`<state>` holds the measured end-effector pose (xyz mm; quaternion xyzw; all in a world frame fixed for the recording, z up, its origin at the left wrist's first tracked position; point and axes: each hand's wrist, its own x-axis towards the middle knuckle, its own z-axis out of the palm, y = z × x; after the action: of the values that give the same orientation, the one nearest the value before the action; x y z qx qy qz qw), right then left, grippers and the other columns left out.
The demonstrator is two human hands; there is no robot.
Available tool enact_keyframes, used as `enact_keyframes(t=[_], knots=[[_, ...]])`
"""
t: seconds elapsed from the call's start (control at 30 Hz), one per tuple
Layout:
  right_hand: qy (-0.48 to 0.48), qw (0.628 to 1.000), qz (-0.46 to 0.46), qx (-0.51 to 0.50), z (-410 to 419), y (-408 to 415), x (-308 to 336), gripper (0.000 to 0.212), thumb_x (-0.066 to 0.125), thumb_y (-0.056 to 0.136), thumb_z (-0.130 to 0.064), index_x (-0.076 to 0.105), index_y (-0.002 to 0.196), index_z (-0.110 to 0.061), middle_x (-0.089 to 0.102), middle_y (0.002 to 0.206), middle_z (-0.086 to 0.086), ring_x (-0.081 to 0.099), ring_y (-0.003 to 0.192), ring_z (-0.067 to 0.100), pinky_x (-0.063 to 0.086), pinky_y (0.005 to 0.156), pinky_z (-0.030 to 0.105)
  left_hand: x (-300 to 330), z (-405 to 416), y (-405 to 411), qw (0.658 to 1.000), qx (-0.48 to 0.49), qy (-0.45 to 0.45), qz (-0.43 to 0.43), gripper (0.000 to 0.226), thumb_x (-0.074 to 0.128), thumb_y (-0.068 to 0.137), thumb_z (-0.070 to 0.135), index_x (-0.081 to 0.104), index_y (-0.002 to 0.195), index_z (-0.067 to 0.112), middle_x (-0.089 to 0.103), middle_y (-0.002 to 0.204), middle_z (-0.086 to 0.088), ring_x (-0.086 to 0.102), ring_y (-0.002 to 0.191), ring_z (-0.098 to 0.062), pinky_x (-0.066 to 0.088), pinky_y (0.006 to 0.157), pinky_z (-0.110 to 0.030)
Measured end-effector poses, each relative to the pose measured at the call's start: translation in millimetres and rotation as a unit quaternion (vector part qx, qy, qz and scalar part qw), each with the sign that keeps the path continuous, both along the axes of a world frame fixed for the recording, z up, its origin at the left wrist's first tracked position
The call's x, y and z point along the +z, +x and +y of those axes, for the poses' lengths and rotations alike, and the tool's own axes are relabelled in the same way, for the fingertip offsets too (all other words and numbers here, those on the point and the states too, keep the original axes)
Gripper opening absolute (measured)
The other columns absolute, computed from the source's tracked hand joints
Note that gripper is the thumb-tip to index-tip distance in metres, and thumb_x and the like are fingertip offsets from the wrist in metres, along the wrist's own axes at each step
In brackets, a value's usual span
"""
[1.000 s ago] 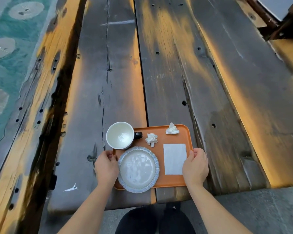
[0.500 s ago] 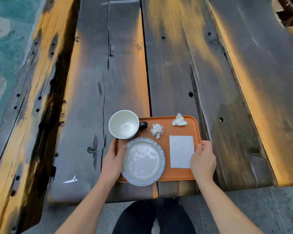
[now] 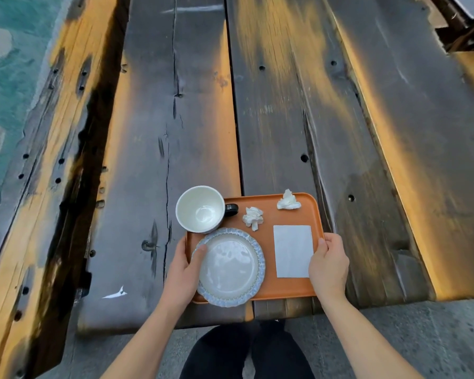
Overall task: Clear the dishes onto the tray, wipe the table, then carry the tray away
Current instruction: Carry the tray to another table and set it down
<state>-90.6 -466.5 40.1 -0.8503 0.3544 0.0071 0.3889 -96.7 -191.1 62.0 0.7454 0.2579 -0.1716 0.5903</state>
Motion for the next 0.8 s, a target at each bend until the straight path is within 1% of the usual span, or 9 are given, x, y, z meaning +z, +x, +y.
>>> enact_keyframes(t=[0.1,0.2,0.23,0.3,0.37,0.47,0.57,0.67,0.8], knots=[[0.011,1.000,-0.001,0.008,-6.6,-3.4,27.7,0.016,0.039,0.105,-0.022,0.053,0.108,-0.016,0.058,0.085,-0.008,0.058,0.077,0.008,0.041,0.057,0.023,27.1,-8.3,-3.9,0.999,0.035,-0.014,-0.002,0.026,0.042,0.106,0.039,0.050,0.130,0.032,0.061,0.118,0.021,0.060,0.110,0.002,0.050,0.090,-0.028],[0.015,1.000,-0.009,0.018,-13.7,-8.4,65.8,0.013,0.040,0.105,-0.023,0.052,0.106,-0.017,0.057,0.087,-0.007,0.055,0.077,0.004,0.039,0.057,0.023,57.8,-11.1,-7.1,0.998,0.053,-0.017,0.002,0.023,0.038,0.108,0.033,0.053,0.124,0.027,0.063,0.113,0.015,0.062,0.108,-0.002,0.049,0.078,-0.022],[0.014,1.000,-0.016,0.022,-16.5,-9.9,76.3,0.012,0.040,0.105,-0.023,0.051,0.106,-0.018,0.055,0.086,-0.008,0.053,0.077,0.002,0.037,0.057,0.022,67.2,-10.4,-7.2,0.998,0.052,-0.019,0.004,0.024,0.038,0.109,0.032,0.055,0.123,0.025,0.065,0.111,0.011,0.063,0.108,-0.007,0.049,0.078,-0.023],[0.015,0.999,-0.035,0.030,-17.0,-15.6,99.1,0.009,0.041,0.105,-0.023,0.050,0.105,-0.019,0.054,0.086,-0.009,0.053,0.077,0.001,0.037,0.057,0.021,88.9,-6.3,-9.3,0.999,0.044,-0.020,0.004,0.024,0.039,0.108,0.031,0.057,0.121,0.023,0.068,0.111,0.005,0.066,0.110,-0.016,0.054,0.088,-0.034],[0.017,0.998,-0.049,0.036,-17.8,-20.2,118.8,0.009,0.041,0.105,-0.025,0.049,0.107,-0.020,0.055,0.089,-0.007,0.056,0.079,0.003,0.040,0.058,0.022,109.4,-3.5,-11.1,0.999,0.035,-0.018,-0.007,0.026,0.040,0.107,0.032,0.057,0.125,0.026,0.069,0.114,0.004,0.067,0.110,-0.016,0.054,0.099,-0.046],[0.025,0.997,-0.056,0.049,-18.7,-25.4,140.7,0.012,0.041,0.105,-0.029,0.048,0.112,-0.023,0.056,0.095,-0.009,0.060,0.085,0.007,0.046,0.062,0.023,138.5,-0.7,-12.7,0.999,0.031,-0.019,-0.029,0.026,0.041,0.107,0.029,0.058,0.126,0.028,0.070,0.113,0.003,0.068,0.106,-0.015,0.054,0.098,-0.049],[0.033,0.994,-0.066,0.081,-19.1,-30.4,159.3,0.022,0.042,0.105,-0.031,0.048,0.124,-0.024,0.057,0.107,-0.010,0.059,0.092,0.006,0.049,0.072,0.025,160.0,0.7,-15.1,0.997,0.044,-0.024,-0.064,0.028,0.044,0.105,0.031,0.058,0.129,0.032,0.071,0.117,0.007,0.069,0.108,-0.013,0.056,0.095,-0.046],[0.041,0.991,-0.078,0.102,-22.6,-32.7,176.7,0.030,0.040,0.105,-0.034,0.044,0.134,-0.027,0.056,0.118,-0.013,0.058,0.103,0.007,0.052,0.081,0.030,174.5,-2.1,-18.6,0.993,0.072,-0.023,-0.089,0.028,0.047,0.105,0.031,0.057,0.132,0.032,0.072,0.114,0.009,0.070,0.103,-0.011,0.057,0.090,-0.041],[0.059,0.987,-0.103,0.111,-28.4,-29.0,196.4,0.027,0.039,0.105,-0.033,0.045,0.132,-0.030,0.056,0.113,-0.016,0.058,0.096,0.001,0.049,0.073,0.022,190.7,-9.2,-24.7,0.989,0.097,-0.015,-0.112,0.026,0.047,0.105,0.031,0.058,0.129,0.032,0.070,0.113,0.010,0.069,0.101,-0.010,0.056,0.080,-0.034]])
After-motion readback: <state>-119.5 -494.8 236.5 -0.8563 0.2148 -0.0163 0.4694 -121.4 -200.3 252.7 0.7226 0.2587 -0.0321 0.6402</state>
